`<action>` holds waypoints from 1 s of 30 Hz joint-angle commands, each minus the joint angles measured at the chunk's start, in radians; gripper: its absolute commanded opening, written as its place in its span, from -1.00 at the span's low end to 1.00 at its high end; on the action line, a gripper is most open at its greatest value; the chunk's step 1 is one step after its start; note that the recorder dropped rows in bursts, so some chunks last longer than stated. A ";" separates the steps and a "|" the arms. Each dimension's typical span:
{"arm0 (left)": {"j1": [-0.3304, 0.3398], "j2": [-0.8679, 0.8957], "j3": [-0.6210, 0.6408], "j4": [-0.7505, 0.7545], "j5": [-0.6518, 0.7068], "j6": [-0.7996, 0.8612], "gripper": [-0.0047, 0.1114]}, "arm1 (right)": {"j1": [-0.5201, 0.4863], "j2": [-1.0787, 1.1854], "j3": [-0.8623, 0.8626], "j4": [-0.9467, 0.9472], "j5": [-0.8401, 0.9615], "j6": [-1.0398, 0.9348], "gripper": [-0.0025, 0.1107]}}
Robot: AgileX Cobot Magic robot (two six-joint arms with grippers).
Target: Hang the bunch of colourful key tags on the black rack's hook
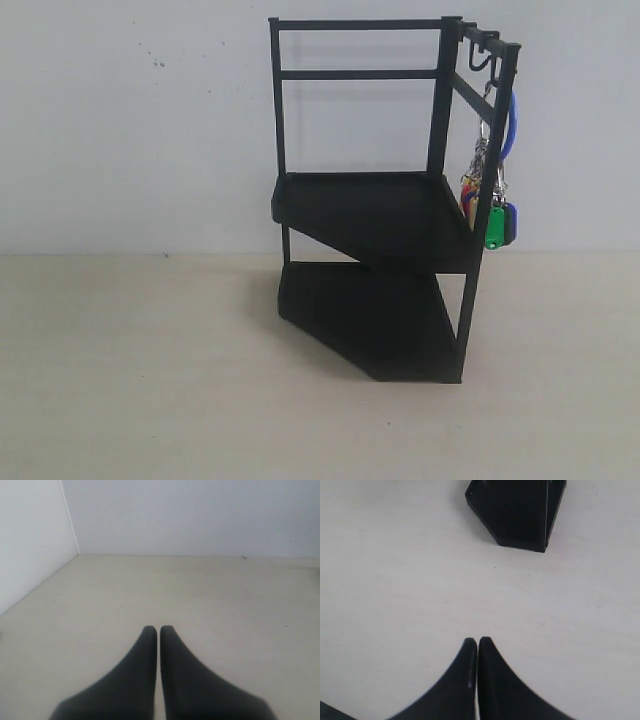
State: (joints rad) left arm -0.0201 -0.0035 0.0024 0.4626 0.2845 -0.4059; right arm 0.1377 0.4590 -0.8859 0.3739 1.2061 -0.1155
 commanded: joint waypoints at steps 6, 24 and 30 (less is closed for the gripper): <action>-0.001 0.004 -0.002 0.000 0.000 -0.006 -0.84 | 0.002 -0.327 0.181 0.045 -0.208 0.011 -0.96; -0.001 0.004 -0.002 0.000 0.000 -0.006 -0.84 | 0.007 -0.459 0.886 0.154 -1.161 -0.069 -0.96; -0.001 0.004 -0.002 0.000 0.000 -0.006 -0.84 | -0.120 -0.459 0.886 0.152 -1.126 -0.202 -0.96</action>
State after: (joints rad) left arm -0.0201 -0.0035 0.0024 0.4626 0.2845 -0.4059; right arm 0.0576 0.0045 -0.0057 0.5325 0.0666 -0.2453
